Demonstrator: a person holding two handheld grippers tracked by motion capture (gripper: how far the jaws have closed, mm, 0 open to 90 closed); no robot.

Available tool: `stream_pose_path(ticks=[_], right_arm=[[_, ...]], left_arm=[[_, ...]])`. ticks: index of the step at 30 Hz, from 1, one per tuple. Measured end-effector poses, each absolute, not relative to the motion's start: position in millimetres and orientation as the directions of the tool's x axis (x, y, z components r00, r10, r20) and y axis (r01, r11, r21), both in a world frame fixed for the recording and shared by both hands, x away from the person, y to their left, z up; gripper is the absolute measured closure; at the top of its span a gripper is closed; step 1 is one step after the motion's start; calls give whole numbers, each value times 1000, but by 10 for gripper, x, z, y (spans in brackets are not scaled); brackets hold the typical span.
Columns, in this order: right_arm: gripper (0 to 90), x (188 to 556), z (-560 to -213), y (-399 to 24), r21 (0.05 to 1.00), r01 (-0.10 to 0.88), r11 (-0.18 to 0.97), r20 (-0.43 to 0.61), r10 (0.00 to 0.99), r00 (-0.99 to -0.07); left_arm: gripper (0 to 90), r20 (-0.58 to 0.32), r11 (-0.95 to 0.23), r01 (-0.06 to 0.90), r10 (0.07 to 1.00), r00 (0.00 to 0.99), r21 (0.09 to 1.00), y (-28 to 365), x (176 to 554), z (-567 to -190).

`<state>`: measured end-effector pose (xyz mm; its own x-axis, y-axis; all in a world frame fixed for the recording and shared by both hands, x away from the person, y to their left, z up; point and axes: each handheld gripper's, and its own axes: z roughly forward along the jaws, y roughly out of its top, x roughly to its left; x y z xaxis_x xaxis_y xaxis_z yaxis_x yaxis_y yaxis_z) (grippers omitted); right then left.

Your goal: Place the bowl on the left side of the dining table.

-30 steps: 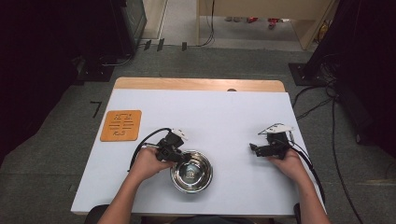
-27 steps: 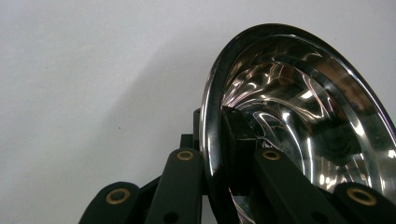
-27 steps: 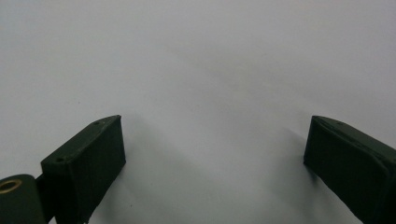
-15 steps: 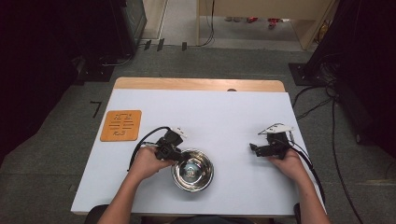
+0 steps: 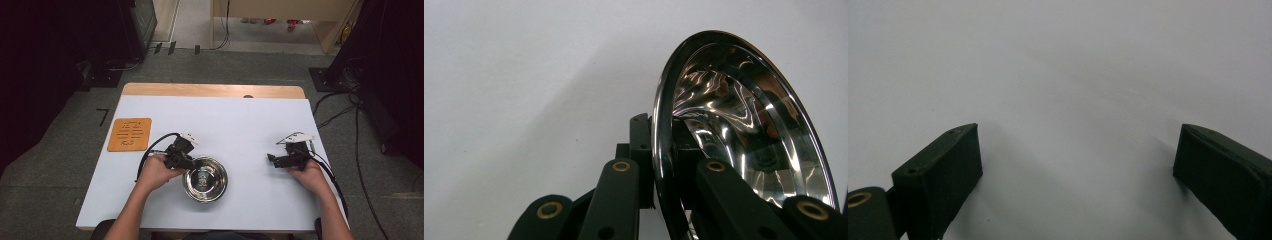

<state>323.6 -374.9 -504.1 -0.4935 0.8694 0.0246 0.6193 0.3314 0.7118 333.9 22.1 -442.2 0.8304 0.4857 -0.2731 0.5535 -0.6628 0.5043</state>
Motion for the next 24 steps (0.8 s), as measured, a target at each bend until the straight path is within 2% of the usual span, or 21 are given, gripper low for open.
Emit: stream_pose_path(ticks=[24], right_arm=[[48,3236,-5041,-3749,712,619,331,25,869,-494]], left_arm=[[857,-296,-581,618,556,776,529,369,3449,-4345]])
